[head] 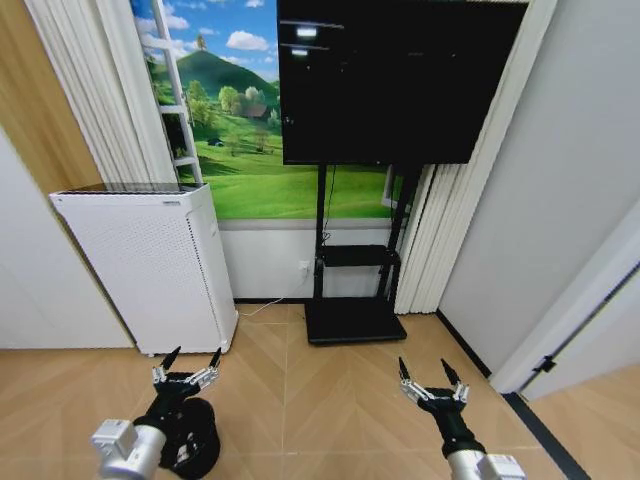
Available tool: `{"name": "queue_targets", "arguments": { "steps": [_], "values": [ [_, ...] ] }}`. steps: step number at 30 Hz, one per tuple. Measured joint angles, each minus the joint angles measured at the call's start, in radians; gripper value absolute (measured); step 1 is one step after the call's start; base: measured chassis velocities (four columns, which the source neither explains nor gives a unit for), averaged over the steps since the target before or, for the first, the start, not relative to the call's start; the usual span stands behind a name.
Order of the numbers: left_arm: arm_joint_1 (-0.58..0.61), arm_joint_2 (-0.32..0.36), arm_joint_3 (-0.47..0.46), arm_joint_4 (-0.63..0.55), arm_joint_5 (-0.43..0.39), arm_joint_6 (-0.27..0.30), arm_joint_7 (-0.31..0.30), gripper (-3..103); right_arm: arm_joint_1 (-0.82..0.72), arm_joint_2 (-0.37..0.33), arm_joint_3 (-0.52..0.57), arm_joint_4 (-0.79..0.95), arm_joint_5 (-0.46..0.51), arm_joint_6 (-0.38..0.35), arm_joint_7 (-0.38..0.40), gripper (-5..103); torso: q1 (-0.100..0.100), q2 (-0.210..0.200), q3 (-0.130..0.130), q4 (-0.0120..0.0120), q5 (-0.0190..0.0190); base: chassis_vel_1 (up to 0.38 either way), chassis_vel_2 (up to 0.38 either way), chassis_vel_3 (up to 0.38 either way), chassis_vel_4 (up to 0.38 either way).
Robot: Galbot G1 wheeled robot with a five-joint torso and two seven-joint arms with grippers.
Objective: Pick up the trash bin and place the garbage on the floor into it.
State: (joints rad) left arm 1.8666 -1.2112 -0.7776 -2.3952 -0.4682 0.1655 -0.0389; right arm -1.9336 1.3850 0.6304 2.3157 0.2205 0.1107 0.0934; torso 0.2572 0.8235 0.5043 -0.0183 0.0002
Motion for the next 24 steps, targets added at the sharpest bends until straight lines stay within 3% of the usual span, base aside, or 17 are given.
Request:
{"name": "queue_targets", "arguments": {
  "steps": [7, 8, 11, 12, 15, 16, 24],
  "values": [
    [0.0, 0.0, 0.0, 0.0, 0.0, 0.0, 0.0, 100, 0.0, 0.0, 0.0, 0.0, 0.0, 0.0, 0.0, 100, -0.001, -0.001, -0.001, 0.0001, 0.0001, 0.358, -0.318, -0.371, 0.325],
    [0.0, 0.0, 0.0, 0.0, 0.0, 0.0, 0.0, 100, 0.0, 0.0, 0.0, 0.0, 0.0, 0.0, 0.0, 100, -0.001, -0.001, -0.001, 0.0003, -0.0013, 0.421, -0.307, -0.435, 0.286],
    [0.0, 0.0, 0.0, 0.0, 0.0, 0.0, 0.0, 100, 0.0, 0.0, 0.0, 0.0, 0.0, 0.0, 0.0, 100, -0.001, -0.002, -0.001, -0.0001, 0.0009, 0.463, -0.27, -0.44, 0.301],
    [0.0, 0.0, 0.0, 0.0, 0.0, 0.0, 0.0, 100, 0.0, 0.0, 0.0, 0.0, 0.0, 0.0, 0.0, 100, -0.001, -0.002, -0.001, 0.0001, -0.0013, 0.457, -0.261, -0.45, 0.248],
    [0.0, 0.0, 0.0, 0.0, 0.0, 0.0, 0.0, 100, 0.0, 0.0, 0.0, 0.0, 0.0, 0.0, 0.0, 100, -0.001, -0.002, -0.001, 0.0001, -0.0007, 0.464, -0.261, -0.458, 0.243],
    [0.0, 0.0, 0.0, 0.0, 0.0, 0.0, 0.0, 100, 0.0, 0.0, 0.0, 0.0, 0.0, 0.0, 0.0, 100, -0.001, -0.003, -0.001, 0.0002, 0.0011, 0.513, -0.207, -0.462, 0.226],
    [0.0, 0.0, 0.0, 0.0, 0.0, 0.0, 0.0, 100, 0.0, 0.0, 0.0, 0.0, 0.0, 0.0, 0.0, 100, -0.002, -0.004, -0.002, 0.0003, -0.0004, 0.545, -0.164, -0.536, 0.163]
  ]
}}
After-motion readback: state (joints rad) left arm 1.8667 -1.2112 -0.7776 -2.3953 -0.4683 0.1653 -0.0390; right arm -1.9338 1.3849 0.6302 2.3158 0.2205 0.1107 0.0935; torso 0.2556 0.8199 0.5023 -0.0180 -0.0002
